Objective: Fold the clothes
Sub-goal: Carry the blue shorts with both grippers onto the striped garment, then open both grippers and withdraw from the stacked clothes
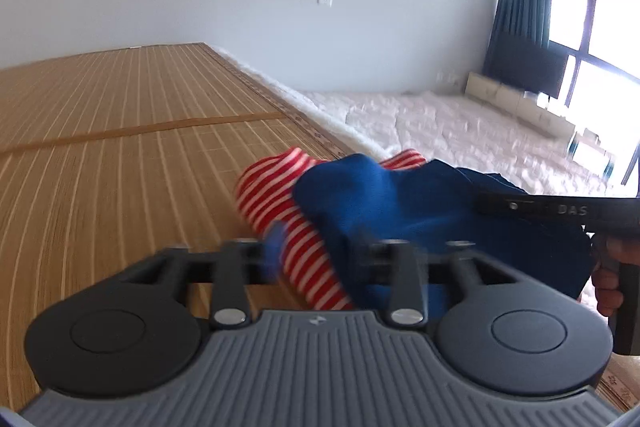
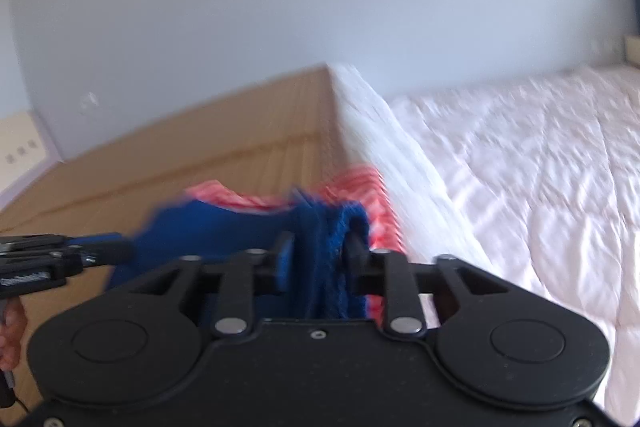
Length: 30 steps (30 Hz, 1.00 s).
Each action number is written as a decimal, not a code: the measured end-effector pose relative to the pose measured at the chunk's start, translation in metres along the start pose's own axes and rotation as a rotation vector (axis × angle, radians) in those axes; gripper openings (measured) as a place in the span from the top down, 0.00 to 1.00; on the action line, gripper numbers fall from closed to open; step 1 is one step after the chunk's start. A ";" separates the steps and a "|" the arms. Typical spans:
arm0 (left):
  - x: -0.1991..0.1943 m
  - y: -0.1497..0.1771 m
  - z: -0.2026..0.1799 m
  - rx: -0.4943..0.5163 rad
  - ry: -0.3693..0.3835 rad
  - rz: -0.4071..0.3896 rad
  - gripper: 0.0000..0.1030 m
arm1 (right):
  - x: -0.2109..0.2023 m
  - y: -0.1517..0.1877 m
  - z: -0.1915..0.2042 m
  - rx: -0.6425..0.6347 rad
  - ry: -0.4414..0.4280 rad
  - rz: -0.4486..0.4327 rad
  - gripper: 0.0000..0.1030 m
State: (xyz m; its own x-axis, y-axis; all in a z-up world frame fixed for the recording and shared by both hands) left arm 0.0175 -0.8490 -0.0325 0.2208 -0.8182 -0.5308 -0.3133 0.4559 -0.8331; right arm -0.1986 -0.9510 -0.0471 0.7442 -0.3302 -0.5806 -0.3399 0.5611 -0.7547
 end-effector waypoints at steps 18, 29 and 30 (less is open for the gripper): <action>-0.028 0.056 -0.061 0.284 -0.090 0.098 0.36 | -0.032 0.036 0.031 -0.031 -0.084 0.112 0.53; -0.148 0.091 -0.082 0.248 -0.121 0.162 0.18 | -0.133 0.059 0.057 0.029 0.000 0.135 0.28; -0.161 0.096 -0.088 0.243 -0.130 0.160 0.16 | -0.140 0.065 0.063 0.038 0.003 0.137 0.26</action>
State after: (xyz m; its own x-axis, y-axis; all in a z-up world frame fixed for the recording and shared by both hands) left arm -0.1295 -0.7044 -0.0138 0.3072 -0.6848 -0.6608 -0.1271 0.6586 -0.7417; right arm -0.2886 -0.8203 0.0040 0.6905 -0.2514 -0.6782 -0.4158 0.6292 -0.6566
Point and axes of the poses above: each gripper's, at about its wrist camera, not at the fingertips, and x roughly the way its jaws point, z to its left, y to its underside, the point moved 1 cm from there along x, roughly the way its jaws point, and after that the axes turned 7 degrees about z, right-handed, at the moved point
